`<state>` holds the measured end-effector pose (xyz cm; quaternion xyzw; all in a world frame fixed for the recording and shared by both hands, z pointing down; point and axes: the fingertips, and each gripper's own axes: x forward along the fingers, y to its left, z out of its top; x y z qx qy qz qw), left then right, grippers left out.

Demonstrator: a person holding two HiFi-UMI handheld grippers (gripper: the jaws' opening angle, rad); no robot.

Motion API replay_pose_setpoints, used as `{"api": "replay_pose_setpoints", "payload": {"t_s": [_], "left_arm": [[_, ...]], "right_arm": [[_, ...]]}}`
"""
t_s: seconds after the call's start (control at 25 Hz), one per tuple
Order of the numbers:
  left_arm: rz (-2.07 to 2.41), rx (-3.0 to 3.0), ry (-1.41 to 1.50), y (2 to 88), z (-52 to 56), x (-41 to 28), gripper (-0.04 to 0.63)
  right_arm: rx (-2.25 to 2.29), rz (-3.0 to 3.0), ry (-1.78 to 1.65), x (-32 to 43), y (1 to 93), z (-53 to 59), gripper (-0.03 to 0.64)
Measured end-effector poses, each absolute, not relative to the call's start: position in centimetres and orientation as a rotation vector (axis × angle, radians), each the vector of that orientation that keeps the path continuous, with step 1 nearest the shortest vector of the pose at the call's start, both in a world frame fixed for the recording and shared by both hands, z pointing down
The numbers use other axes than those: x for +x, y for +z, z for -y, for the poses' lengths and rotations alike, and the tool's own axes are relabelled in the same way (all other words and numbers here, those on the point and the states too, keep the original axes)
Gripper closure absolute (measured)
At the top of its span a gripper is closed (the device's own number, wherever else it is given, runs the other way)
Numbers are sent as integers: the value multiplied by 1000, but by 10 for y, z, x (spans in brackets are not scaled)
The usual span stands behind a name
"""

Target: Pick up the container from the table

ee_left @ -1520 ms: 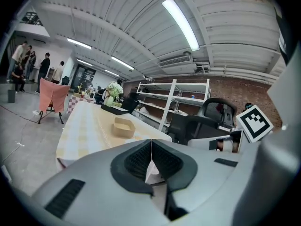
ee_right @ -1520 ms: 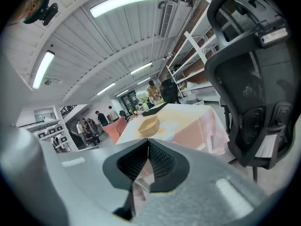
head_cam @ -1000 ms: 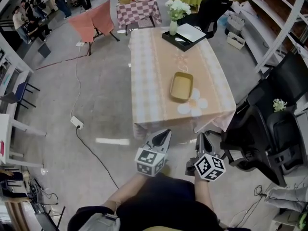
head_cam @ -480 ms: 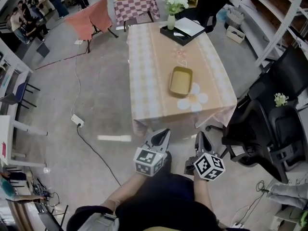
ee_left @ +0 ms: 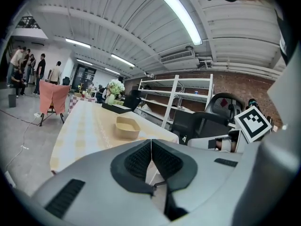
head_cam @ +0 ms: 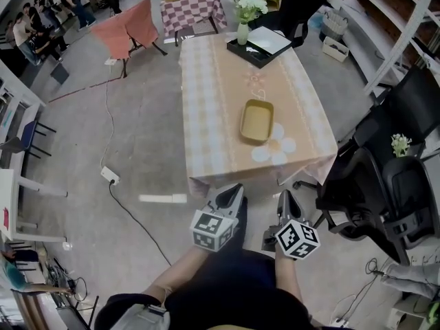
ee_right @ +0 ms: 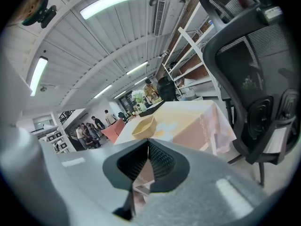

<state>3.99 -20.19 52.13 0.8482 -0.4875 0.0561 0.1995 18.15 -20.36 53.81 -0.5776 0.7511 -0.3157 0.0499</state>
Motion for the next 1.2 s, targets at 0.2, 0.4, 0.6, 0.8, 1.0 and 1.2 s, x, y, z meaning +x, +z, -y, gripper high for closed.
{"api": "replay_pose_setpoints", "payload": {"t_s": [0.2,0.4,0.6,0.8,1.0,1.2], "left_arm": [[1369,2379,163,513,232,41,584],[1376,2383,163,506,265,38,584],[1372,2397,152,501,302,35,584],[1363,2408,138,496,340,34,584],[1349,2412,126,494,370,29,584],[1350,2414,114,492,394,25,584]], "right_arm": [[-1747,-2293,-960,179,532,234,612],[-1746,-2308,-951,175,525,270,612],[-1741,-2327,-931,170,519,305,612],[-1761,-2328,-920,169,516,339,612],[-1786,-2318,-911,165,514,366,612],[-1801,-2312,-934,161,519,387,612]]}}
